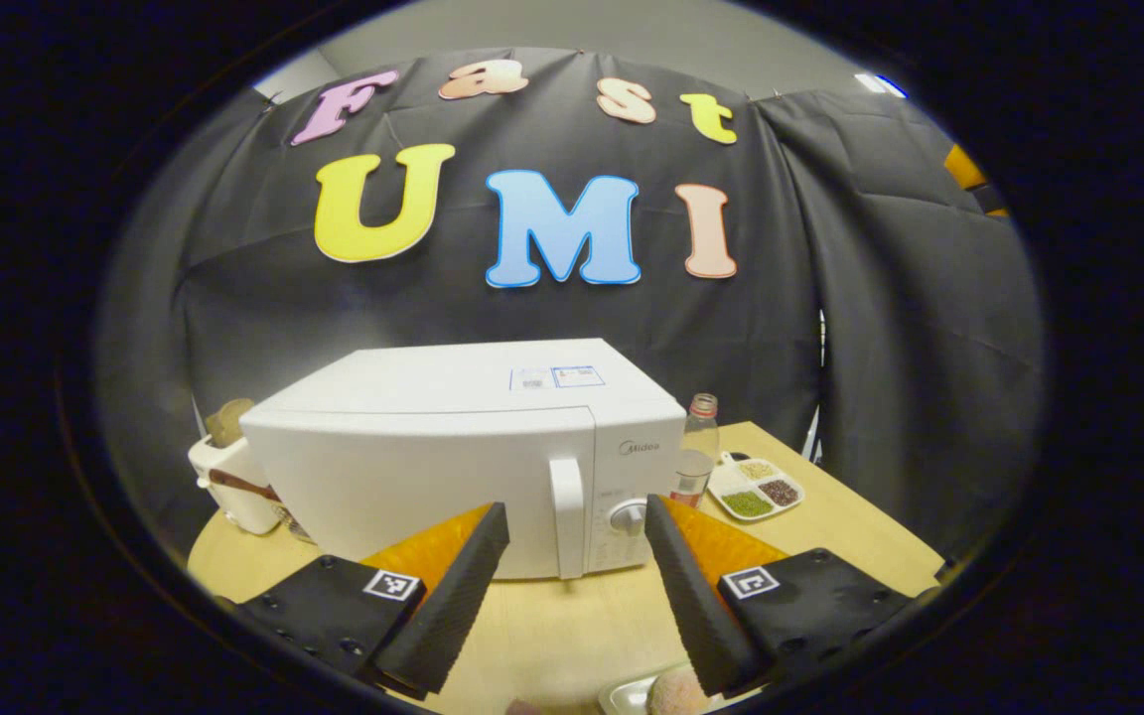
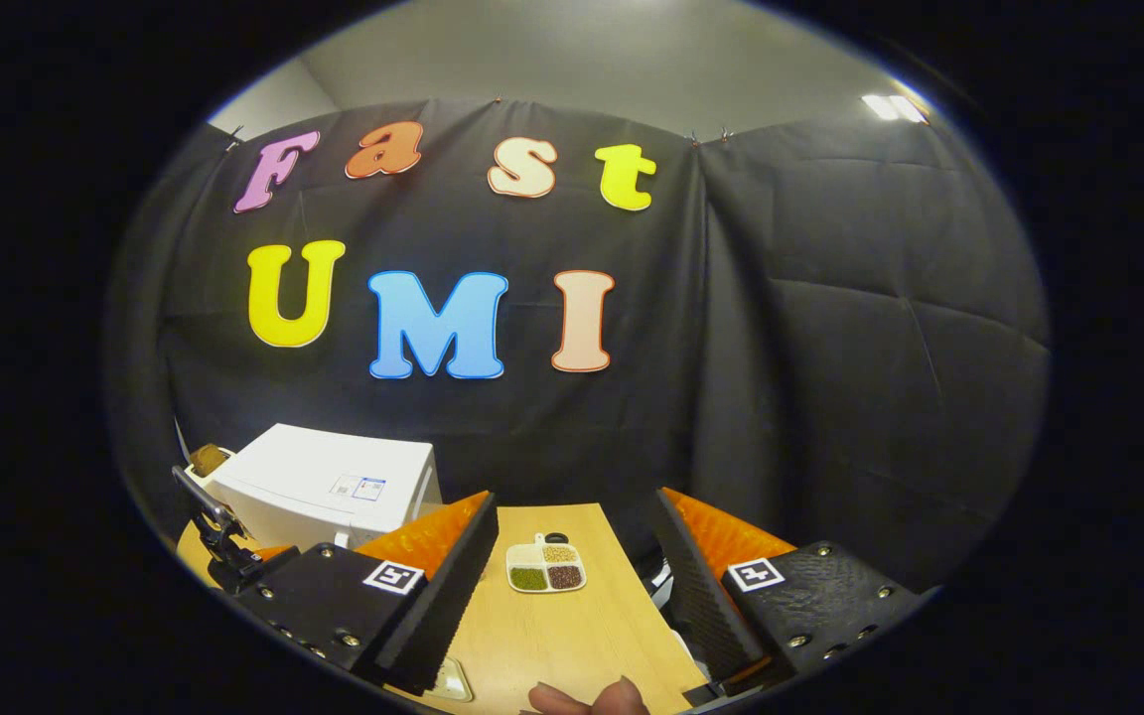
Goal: Open the microwave oven with the left hand, put the food in, and close the microwave oven.
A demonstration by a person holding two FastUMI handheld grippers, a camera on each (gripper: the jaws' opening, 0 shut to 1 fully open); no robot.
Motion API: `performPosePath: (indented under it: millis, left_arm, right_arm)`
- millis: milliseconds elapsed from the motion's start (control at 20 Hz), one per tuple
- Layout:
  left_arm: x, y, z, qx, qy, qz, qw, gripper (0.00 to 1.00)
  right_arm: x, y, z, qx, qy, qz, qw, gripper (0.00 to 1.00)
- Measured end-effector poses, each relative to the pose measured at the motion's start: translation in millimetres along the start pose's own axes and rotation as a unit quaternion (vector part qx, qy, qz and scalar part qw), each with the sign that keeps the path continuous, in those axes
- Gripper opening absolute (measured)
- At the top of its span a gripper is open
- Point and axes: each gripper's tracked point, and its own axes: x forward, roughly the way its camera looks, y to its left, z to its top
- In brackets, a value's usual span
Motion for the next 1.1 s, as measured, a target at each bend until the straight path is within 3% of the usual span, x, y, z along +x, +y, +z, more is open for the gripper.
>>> performPosePath:
  millis: [200, 600, 750, 900, 1100]
  left_arm:
    - [34.7, 3.3, -32.2, 0.006, 0.033, -0.001, 0.999, 0.94]
    - [79.7, 1.3, -55.5, -0.009, 0.053, -0.006, 0.999, 0.82]
    - [92.9, 7.3, -47.8, 0.006, 0.041, 0.005, 0.999, 0.62]
    - [100.3, 3.9, -61.0, -0.013, 0.051, 0.008, 0.999, 0.38]
    - [96.8, 3.6, -65.0, -0.022, 0.049, 0.004, 0.999, 0.34]
  right_arm:
    - [6.8, -3.8, -5.4, -0.005, 0.013, -0.013, 1.0, 0.95]
    - [7.4, 0.2, -9.6, -0.005, 0.018, -0.015, 1.0, 0.95]
    - [1.3, 0.5, -13.1, -0.009, 0.018, -0.012, 1.0, 0.95]
    - [-6.8, -0.3, -12.7, -0.004, 0.016, -0.007, 1.0, 0.95]
    - [-23.7, -4.5, -7.0, 0.006, 0.005, 0.0, 1.0, 0.96]
